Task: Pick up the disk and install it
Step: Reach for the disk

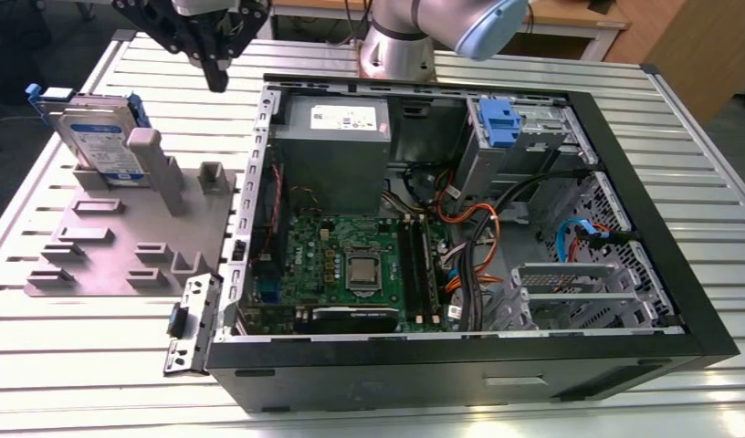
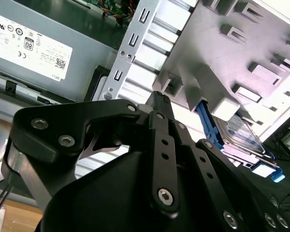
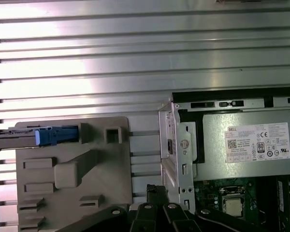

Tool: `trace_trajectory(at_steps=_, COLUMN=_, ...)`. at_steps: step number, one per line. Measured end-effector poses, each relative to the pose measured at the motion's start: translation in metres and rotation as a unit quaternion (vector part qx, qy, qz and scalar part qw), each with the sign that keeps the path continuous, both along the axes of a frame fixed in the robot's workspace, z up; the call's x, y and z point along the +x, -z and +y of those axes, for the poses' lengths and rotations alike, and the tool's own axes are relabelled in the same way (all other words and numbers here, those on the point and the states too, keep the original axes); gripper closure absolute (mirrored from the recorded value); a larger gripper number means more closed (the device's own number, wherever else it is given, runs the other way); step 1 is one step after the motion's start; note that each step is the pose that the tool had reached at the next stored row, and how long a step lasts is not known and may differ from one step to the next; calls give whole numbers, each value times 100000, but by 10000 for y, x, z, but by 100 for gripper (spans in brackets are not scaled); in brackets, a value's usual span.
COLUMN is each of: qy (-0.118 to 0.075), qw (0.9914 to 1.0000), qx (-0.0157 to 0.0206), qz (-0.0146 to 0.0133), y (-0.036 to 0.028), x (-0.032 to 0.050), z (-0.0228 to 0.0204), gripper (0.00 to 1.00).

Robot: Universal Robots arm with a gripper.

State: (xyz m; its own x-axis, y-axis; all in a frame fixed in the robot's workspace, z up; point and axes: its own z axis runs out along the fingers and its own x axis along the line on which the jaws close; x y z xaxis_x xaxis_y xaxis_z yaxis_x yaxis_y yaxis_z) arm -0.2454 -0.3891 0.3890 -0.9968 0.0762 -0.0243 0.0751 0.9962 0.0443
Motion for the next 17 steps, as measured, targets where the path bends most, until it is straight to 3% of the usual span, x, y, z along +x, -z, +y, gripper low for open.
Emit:
trace_trajectory(at_steps=10, qy=-2, qw=100000, qx=1, qz=0, y=2, x=-116, z=90, gripper=89)
trace_trajectory(at_steps=17, qy=6, qw=100000, qx=9, qz=-6, y=4, x=-235, z=121, gripper=89)
